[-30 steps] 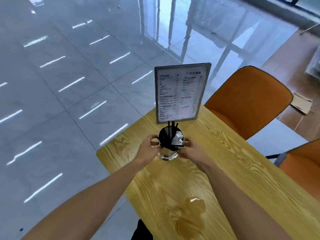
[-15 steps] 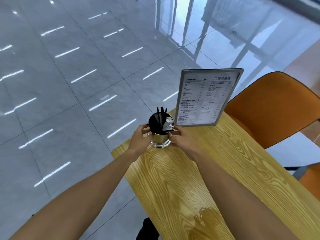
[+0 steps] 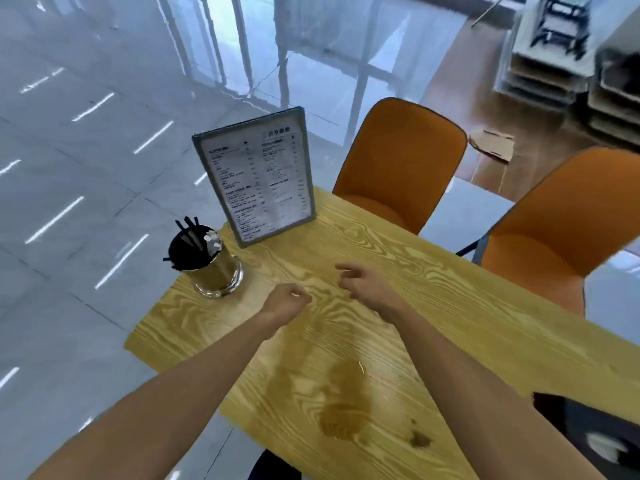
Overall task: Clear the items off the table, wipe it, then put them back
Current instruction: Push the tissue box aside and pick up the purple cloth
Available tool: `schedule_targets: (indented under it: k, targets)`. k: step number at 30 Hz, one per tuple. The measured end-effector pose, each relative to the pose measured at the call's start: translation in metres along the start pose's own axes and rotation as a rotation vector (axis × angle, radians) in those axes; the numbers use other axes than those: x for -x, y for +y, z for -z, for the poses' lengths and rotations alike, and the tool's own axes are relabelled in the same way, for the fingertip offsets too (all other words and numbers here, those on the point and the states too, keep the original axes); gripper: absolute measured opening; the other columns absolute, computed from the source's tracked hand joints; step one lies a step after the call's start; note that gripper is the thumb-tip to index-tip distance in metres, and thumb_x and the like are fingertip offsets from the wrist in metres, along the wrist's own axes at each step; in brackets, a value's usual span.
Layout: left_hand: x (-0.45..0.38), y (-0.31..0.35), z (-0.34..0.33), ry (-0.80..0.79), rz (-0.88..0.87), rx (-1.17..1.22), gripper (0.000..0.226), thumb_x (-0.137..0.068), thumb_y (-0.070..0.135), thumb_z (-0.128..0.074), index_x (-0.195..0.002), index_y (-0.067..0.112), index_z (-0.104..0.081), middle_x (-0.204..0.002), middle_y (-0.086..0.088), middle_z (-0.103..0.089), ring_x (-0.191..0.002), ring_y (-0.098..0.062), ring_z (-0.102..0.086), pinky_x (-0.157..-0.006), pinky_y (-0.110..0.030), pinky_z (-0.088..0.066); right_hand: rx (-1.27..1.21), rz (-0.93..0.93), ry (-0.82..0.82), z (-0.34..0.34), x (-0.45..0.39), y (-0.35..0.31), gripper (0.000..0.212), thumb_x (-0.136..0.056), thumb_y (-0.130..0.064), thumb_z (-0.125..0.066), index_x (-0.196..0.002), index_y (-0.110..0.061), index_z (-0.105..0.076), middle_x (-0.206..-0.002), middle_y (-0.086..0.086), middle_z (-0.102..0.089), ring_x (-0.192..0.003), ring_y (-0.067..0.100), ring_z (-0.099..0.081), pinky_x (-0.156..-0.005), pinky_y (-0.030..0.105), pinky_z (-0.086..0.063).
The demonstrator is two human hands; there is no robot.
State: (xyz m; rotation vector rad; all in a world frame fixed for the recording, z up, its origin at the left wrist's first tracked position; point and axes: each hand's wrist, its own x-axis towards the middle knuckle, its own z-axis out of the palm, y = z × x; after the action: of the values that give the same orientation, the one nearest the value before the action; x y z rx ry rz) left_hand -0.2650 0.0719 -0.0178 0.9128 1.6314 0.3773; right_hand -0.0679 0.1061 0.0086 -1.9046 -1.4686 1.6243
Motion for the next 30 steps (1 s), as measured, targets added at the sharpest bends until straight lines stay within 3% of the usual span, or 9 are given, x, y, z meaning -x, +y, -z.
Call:
schedule_targets:
  k: [4, 7, 11, 14, 19, 24, 28, 30]
  targets:
    - [0.011, 0.046, -0.080, -0.118, -0.101, -0.116, 0.012, -0.096, 0.028, -0.065, -0.087, 0.020, -0.068, -0.097, -0.005, -0.067, -0.091, -0.027, -0.066, -0.073, -0.036, -0.047, -0.015, -0.026, 0.126, 0.072, 0.041, 0.052, 0.036, -0.096, -0.022, -0.062, -0.131, -0.029, -0.065, -0.121, 0.003, -0.065, -0.106, 0.034, -0.063, -0.092, 0.053, -0.051]
    - [0.024, 0.072, -0.140, -0.212, -0.150, -0.190, 0.011, -0.099, 0.027, -0.062, -0.099, 0.017, -0.067, -0.111, -0.006, -0.066, -0.106, -0.030, -0.064, -0.086, -0.046, -0.051, -0.023, -0.039, 0.229, 0.120, 0.075, 0.091, 0.033, -0.098, -0.020, -0.062, -0.130, -0.024, -0.064, -0.119, 0.005, -0.064, -0.093, 0.023, -0.063, -0.090, 0.048, -0.051]
    - [0.047, 0.090, -0.213, -0.292, -0.208, -0.294, 0.026, -0.097, 0.033, -0.062, -0.116, 0.015, -0.066, -0.110, -0.008, -0.068, -0.103, -0.032, -0.067, -0.085, -0.052, -0.053, -0.050, -0.069, 0.332, 0.172, 0.124, 0.146, 0.033, -0.098, -0.021, -0.062, -0.131, -0.022, -0.064, -0.123, 0.004, -0.062, -0.097, 0.024, -0.064, -0.082, 0.041, -0.052]
    - [0.063, 0.094, -0.263, -0.371, -0.266, -0.359, 0.023, -0.099, 0.031, -0.061, -0.115, 0.014, -0.065, -0.112, -0.007, -0.065, -0.103, -0.030, -0.065, -0.089, -0.049, -0.053, -0.083, -0.089, 0.397, 0.202, 0.158, 0.185, 0.033, -0.098, -0.019, -0.062, -0.131, -0.019, -0.064, -0.120, 0.005, -0.063, -0.096, 0.021, -0.063, -0.080, 0.036, -0.051]
    - [0.085, 0.091, -0.331, -0.435, -0.297, -0.451, 0.029, -0.100, 0.029, -0.061, -0.123, 0.012, -0.063, -0.123, -0.009, -0.062, -0.104, -0.026, -0.062, -0.086, -0.042, -0.049, -0.160, -0.144, 0.493, 0.234, 0.208, 0.245, 0.032, -0.096, -0.020, -0.064, -0.128, -0.022, -0.066, -0.119, 0.001, -0.065, -0.109, 0.020, -0.061, -0.096, 0.042, -0.052]
    - [0.104, 0.080, -0.374, -0.498, -0.262, -0.506, 0.028, -0.100, 0.029, -0.060, -0.125, 0.015, -0.059, -0.114, -0.009, -0.065, -0.106, -0.030, -0.065, -0.091, -0.047, -0.053, -0.227, -0.187, 0.537, 0.249, 0.247, 0.294, 0.030, -0.095, -0.019, -0.064, -0.124, -0.021, -0.067, -0.118, 0.002, -0.067, -0.109, 0.020, -0.063, -0.093, 0.040, -0.054]
    - [0.113, 0.068, -0.391, -0.488, -0.279, -0.527, 0.028, -0.099, 0.028, -0.061, -0.123, 0.012, -0.062, -0.116, -0.010, -0.065, -0.105, -0.027, -0.064, -0.089, -0.042, -0.052, -0.220, -0.195, 0.541, 0.247, 0.265, 0.317, 0.034, -0.095, -0.020, -0.066, -0.130, -0.018, -0.066, -0.119, 0.003, -0.065, -0.105, 0.018, -0.064, -0.075, 0.022, -0.053]
    - [0.114, 0.059, -0.393, -0.474, -0.277, -0.544, 0.030, -0.099, 0.030, -0.061, -0.124, 0.012, -0.062, -0.116, -0.008, -0.065, -0.103, -0.026, -0.064, -0.086, -0.039, -0.050, -0.165, -0.155, 0.531, 0.240, 0.265, 0.322, 0.036, -0.094, -0.023, -0.067, -0.130, -0.018, -0.066, -0.122, 0.004, -0.065, -0.109, 0.018, -0.064, -0.087, 0.028, -0.054]
